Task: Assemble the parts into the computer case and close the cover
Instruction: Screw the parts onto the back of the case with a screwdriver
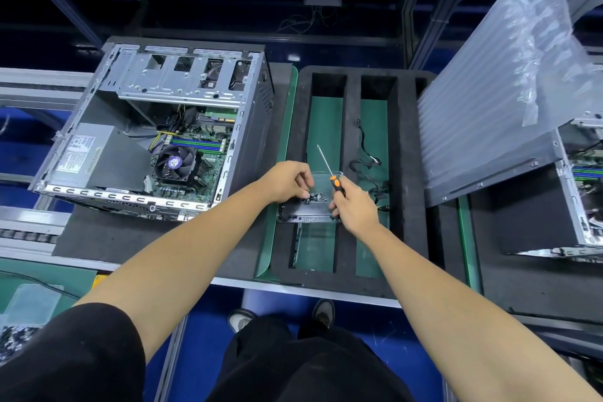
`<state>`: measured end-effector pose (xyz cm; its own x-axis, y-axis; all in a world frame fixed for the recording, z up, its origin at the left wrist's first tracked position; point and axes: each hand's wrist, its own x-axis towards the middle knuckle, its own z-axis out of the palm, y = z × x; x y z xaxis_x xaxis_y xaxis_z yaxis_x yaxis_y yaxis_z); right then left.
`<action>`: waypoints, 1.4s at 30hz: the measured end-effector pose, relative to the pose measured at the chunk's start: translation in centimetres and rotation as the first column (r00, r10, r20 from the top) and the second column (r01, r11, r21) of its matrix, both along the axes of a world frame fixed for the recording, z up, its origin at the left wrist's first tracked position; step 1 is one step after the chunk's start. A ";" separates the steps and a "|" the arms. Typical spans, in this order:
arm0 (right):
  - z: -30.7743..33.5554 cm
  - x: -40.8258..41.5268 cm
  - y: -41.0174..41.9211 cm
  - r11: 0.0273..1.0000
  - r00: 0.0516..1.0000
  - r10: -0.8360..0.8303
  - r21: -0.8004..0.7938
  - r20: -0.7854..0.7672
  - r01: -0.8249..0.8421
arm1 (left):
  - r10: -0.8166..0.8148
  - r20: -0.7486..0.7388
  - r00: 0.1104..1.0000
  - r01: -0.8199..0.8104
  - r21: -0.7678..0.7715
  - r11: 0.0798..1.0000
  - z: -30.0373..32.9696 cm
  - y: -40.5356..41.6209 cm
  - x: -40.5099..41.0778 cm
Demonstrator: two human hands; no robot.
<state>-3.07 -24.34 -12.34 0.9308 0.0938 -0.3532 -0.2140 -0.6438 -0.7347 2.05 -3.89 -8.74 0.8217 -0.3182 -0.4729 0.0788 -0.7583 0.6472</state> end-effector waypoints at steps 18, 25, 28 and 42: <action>0.4 0.3 -0.3 1.000 1.000 0.005 -0.012 0.004 -0.005 | 0.111 0.040 0.993 -0.118 0.240 0.964 1.3 0.5 0.0; 0.4 0.2 -0.2 0.999 1.000 0.012 -0.033 -0.008 -0.012 | -0.021 -0.003 1.000 0.020 0.302 0.953 1.4 -0.8 -0.8; 0.4 0.2 -0.2 0.999 1.000 0.018 -0.040 0.000 -0.018 | -0.010 -0.006 1.000 0.011 0.310 0.951 0.8 -1.1 -1.2; 0.2 0.2 -0.1 0.999 1.000 0.025 -0.023 -0.003 -0.025 | -0.078 0.078 0.994 0.038 0.422 0.906 0.4 -2.4 -1.2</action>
